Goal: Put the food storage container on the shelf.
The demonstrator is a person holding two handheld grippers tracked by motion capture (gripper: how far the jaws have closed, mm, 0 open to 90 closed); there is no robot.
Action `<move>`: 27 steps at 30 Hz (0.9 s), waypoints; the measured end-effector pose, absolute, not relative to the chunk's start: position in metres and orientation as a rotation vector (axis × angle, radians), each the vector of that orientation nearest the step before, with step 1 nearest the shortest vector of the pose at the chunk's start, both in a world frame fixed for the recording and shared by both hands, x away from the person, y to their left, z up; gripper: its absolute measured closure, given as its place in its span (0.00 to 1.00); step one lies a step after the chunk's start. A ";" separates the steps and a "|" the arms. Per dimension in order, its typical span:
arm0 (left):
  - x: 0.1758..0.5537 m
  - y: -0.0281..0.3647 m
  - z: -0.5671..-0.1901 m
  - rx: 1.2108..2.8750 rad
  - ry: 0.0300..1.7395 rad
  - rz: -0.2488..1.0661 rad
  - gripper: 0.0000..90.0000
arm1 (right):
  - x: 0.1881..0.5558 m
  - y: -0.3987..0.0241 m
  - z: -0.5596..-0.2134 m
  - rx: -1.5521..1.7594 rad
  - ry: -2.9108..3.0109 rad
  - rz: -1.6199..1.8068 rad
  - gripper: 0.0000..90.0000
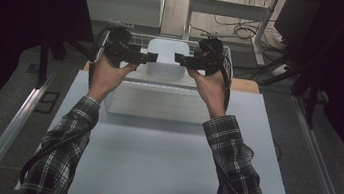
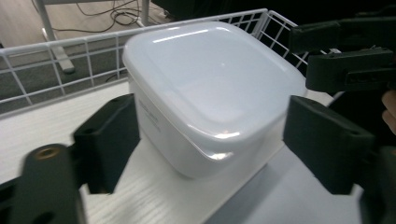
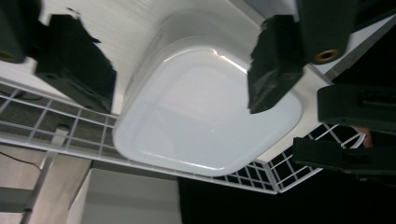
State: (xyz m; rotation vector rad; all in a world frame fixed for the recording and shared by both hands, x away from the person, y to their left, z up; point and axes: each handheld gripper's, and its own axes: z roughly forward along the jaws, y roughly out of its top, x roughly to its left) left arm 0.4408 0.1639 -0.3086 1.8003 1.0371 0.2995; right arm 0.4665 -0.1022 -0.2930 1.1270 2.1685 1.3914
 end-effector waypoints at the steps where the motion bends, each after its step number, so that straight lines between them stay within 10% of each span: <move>1: 0.440 0.164 -0.309 1.812 1.026 0.288 0.15 | 0.466 -0.101 -0.294 1.119 2.180 1.387 0.22; 27: 0.404 0.166 -0.332 1.852 0.842 0.323 0.03 | 0.432 -0.107 -0.309 0.924 2.277 1.271 0.03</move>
